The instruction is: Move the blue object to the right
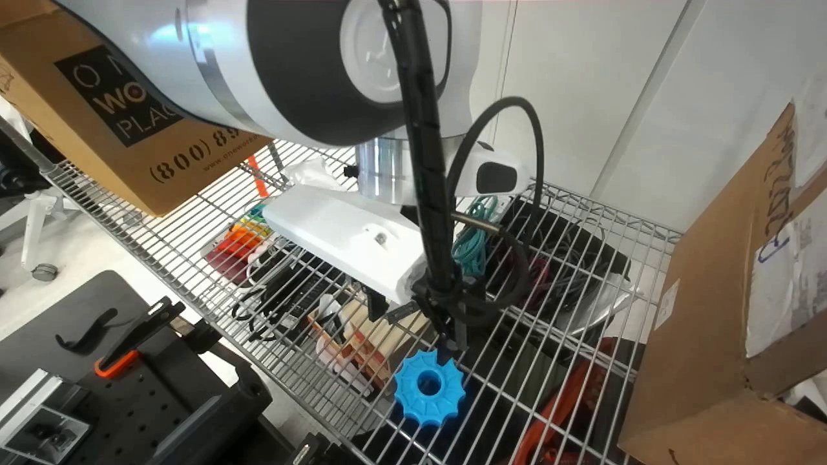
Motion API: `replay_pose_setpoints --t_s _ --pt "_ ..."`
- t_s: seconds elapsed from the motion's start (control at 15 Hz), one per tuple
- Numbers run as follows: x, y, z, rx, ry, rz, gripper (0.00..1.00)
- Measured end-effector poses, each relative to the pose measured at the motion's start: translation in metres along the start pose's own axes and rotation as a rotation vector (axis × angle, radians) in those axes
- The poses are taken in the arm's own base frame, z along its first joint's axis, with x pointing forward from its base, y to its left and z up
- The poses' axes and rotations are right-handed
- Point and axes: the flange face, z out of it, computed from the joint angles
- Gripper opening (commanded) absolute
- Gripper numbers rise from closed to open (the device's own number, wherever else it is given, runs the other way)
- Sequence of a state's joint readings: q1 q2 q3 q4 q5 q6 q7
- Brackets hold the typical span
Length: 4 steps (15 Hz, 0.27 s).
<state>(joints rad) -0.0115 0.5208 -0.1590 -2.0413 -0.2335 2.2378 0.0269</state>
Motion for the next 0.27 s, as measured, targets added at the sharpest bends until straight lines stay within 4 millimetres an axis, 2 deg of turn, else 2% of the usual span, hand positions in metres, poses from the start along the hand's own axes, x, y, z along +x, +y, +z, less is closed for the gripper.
replay_pose_setpoints --t_s 0.27 --pt "-0.002 -0.018 -0.022 0.001 0.024 -0.031 1.0"
